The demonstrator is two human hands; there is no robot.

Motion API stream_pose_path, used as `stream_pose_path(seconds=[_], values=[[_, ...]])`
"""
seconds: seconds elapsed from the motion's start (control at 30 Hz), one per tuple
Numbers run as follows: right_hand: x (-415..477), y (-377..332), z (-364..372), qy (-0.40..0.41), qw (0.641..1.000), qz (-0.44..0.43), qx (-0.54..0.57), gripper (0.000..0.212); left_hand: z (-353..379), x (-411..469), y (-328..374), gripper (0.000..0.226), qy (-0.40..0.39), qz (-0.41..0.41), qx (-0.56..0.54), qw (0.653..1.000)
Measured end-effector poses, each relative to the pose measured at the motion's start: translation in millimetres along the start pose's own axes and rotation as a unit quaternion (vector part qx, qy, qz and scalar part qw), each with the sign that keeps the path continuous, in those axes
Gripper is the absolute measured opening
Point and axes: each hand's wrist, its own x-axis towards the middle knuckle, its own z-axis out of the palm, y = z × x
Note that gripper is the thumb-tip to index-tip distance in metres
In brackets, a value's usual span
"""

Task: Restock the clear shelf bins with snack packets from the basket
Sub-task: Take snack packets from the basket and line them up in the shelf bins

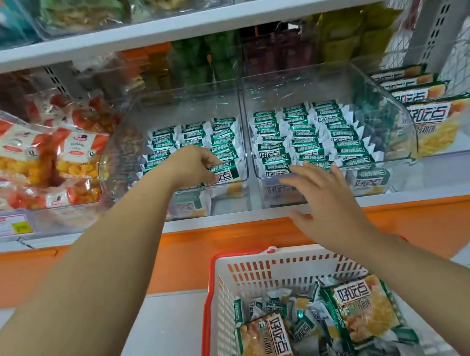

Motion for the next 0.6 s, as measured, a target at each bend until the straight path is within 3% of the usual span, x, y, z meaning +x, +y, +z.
stream_pose_path(seconds=[0.17,0.43,0.53,0.6], values=[[1,3,3,0.023,1.000,-0.012,0.003,0.052,10,15,-1,0.024,-0.036,0.002,0.029,0.999],[2,2,7,0.033,0.999,-0.005,0.006,0.050,12,18,9,0.025,-0.061,-0.001,0.094,0.994],[1,3,7,0.030,0.999,-0.010,0.019,0.050,8,14,7,0.029,-0.069,-0.002,0.048,0.996],[-2,5,10,0.051,0.998,-0.023,0.029,0.044,9,6,4,0.026,-0.032,0.002,-0.026,0.999]])
